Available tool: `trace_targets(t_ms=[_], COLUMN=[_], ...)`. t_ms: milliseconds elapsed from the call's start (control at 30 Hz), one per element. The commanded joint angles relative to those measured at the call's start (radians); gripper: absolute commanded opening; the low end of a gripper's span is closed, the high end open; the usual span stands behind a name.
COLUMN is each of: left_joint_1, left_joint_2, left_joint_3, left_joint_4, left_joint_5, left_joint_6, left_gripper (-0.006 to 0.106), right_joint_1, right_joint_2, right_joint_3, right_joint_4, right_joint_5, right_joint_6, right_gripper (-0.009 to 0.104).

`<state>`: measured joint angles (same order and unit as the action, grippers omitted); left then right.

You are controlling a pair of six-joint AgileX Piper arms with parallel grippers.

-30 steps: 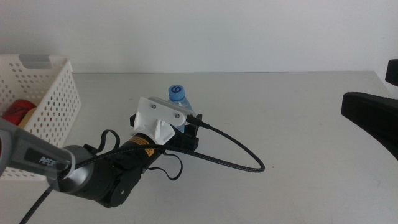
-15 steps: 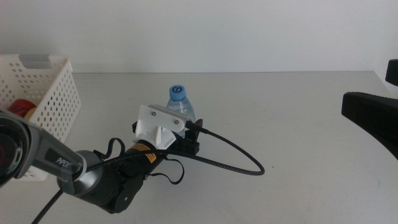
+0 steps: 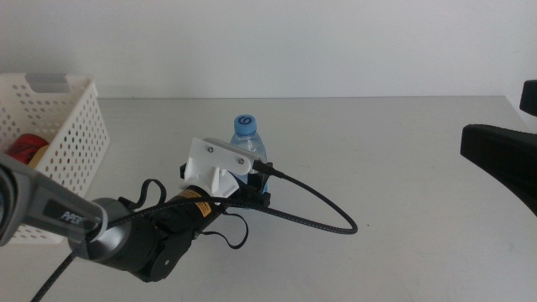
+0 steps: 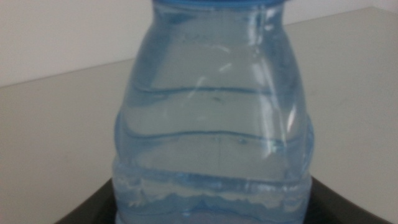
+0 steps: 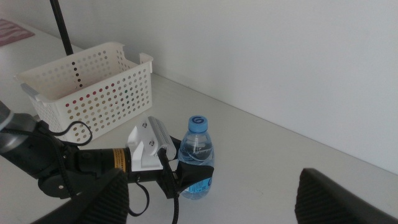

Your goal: Use arms to grab the bottles and put them into the dustbin to the left of the table.

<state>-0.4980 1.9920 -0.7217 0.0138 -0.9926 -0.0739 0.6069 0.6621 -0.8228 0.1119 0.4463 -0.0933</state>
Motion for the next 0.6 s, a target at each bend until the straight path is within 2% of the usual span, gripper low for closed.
trace_targets(t_ms=[0,267,567], left_joint_1=[0.000,0.000,0.015], left_joint_2=[-0.113,-0.407,-0.587], left_joint_3=[-0.020,-0.032,-0.294], left_joint_4=[-0.014,0.001,0.010], left_joint_5=[-0.024,0.319,0.993], left_joint_6=[-0.014,0.005,0.057], left_gripper=[-0.001,-0.002,-0.002], right_joint_1=[0.003,0.003,0.003], right_joint_2=[0.002,0.002,0.002], right_joint_3=[-0.026,-0.026,-0.026], right_joint_4=[-0.002,-0.002,-0.002], right_joint_5=[-0.070,-0.070,-0.070], right_joint_6=[-0.011,-0.011,-0.011], right_gripper=[0.082,0.082,0.082])
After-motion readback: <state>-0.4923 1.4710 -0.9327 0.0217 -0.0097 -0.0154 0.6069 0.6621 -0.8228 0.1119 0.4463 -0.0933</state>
